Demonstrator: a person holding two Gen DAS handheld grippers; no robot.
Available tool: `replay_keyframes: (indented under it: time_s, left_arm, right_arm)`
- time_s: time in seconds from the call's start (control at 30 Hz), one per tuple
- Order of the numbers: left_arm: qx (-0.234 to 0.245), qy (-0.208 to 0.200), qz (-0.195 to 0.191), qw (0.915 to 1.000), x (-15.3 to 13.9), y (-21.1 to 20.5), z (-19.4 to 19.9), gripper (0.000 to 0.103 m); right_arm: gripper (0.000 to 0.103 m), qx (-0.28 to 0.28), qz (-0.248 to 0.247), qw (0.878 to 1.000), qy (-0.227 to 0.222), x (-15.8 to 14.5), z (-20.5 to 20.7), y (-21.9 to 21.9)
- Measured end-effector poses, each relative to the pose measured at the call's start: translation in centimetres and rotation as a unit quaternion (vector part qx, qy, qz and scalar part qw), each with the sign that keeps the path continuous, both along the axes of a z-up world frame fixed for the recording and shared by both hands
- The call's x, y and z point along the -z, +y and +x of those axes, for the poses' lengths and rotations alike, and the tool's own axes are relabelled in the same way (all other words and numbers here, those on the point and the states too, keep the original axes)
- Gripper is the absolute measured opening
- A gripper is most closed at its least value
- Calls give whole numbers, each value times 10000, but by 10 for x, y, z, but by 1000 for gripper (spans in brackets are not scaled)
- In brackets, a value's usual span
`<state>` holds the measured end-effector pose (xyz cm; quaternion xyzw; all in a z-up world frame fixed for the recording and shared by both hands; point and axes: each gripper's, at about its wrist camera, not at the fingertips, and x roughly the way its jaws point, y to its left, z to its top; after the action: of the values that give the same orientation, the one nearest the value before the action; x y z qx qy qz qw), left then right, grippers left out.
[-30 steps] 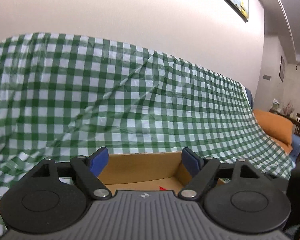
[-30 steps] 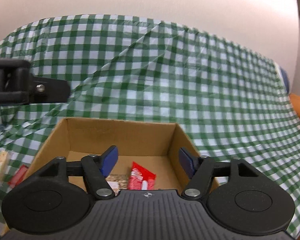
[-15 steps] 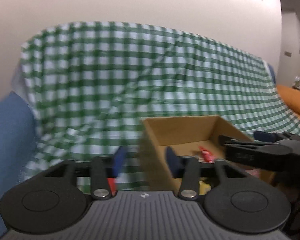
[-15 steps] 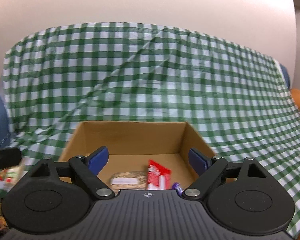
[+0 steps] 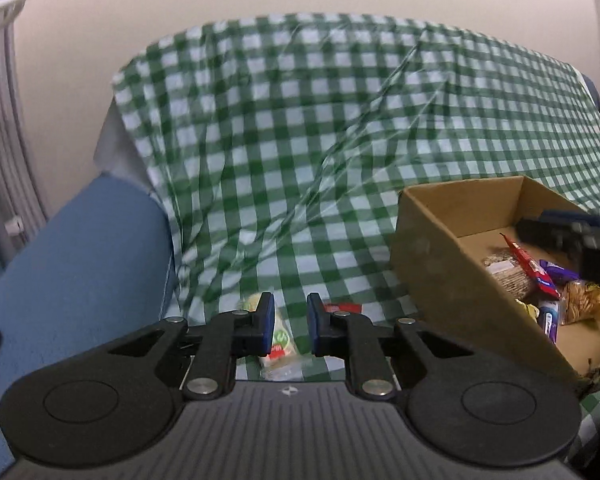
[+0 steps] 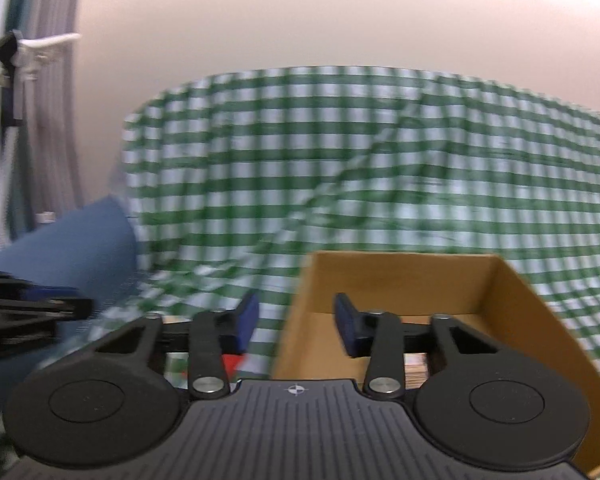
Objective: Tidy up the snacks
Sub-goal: 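Move both empty grippers back to the remaining snacks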
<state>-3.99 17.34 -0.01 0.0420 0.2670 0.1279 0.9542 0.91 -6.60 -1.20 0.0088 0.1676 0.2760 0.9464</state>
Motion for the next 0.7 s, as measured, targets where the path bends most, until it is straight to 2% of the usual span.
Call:
replay_keyframes:
  time_s: [0.2, 0.33, 0.53, 0.7]
  left_arm:
    - [-471, 260, -517, 9972, 11, 36, 7, 19]
    - [-762, 353, -904, 9924, 15, 60, 9, 18]
    - [-990, 464, -1040, 9885, 23, 79, 13, 18]
    - [-1139, 550, -1209, 9846, 32, 93, 20, 18]
  right_arm:
    - [34, -1106, 46, 9939, -24, 4, -30, 45]
    - [34, -1784, -253, 9834, 200, 19, -42, 79]
    - [34, -2045, -612, 9745, 690, 42, -33, 115]
    - [46, -2181, -732, 9677, 1029, 61, -25, 135]
